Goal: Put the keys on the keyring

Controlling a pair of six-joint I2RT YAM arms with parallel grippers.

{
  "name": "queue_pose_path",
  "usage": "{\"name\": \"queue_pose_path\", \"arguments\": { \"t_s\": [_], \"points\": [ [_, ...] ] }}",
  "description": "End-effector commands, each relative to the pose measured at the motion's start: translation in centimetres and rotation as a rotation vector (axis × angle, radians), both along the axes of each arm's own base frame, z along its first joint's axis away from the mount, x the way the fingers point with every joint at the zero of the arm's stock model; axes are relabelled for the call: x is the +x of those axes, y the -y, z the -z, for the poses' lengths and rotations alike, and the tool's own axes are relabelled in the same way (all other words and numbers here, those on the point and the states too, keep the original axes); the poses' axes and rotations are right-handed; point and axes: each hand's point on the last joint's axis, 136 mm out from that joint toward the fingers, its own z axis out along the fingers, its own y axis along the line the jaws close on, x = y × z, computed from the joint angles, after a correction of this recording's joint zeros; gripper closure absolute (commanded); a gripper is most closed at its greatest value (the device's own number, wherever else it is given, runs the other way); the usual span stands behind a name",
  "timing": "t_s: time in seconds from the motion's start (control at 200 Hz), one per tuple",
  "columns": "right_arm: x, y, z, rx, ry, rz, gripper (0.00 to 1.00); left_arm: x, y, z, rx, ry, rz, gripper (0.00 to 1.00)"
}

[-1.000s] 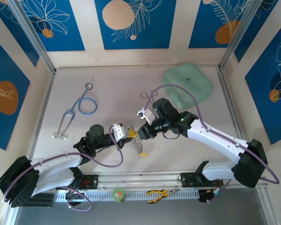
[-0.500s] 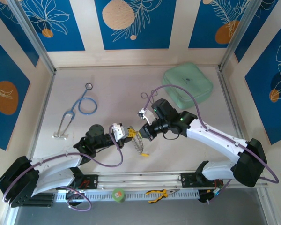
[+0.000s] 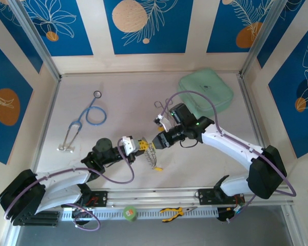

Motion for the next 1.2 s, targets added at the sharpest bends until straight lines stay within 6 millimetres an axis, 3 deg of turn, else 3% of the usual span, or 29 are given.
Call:
{"name": "queue_pose_path", "arguments": {
  "t_s": [0.0, 0.12, 0.335, 0.895, 1.195],
  "points": [
    [-0.1, 0.1, -2.0, 0.047, 0.089, -0.036, 0.6, -0.4, 0.3, -1.8, -0.074, 0.034, 0.026, 1.0],
    [0.1, 0.5, -2.9, 0.09, 0.275, -0.083, 0.58, -0.3, 0.2, -1.8, -0.105, 0.011, 0.017, 1.0],
    [-1.4, 0.2, -3.3, 0.191, 0.714, -0.286, 0.57, -0.6, 0.4, -1.8, -0.15, -0.038, 0.036, 1.0],
    [-1.5, -1.2, -2.6, 0.231, 0.64, -0.37, 0.67, -1.4, 0.8, -2.0, -0.158, -0.054, 0.094, 1.0],
    [-2.5, -1.5, -2.7, 0.277, 0.619, -0.437, 0.86, -1.8, 0.9, -2.3, -0.176, -0.061, 0.118, 1.0]
  ]
}}
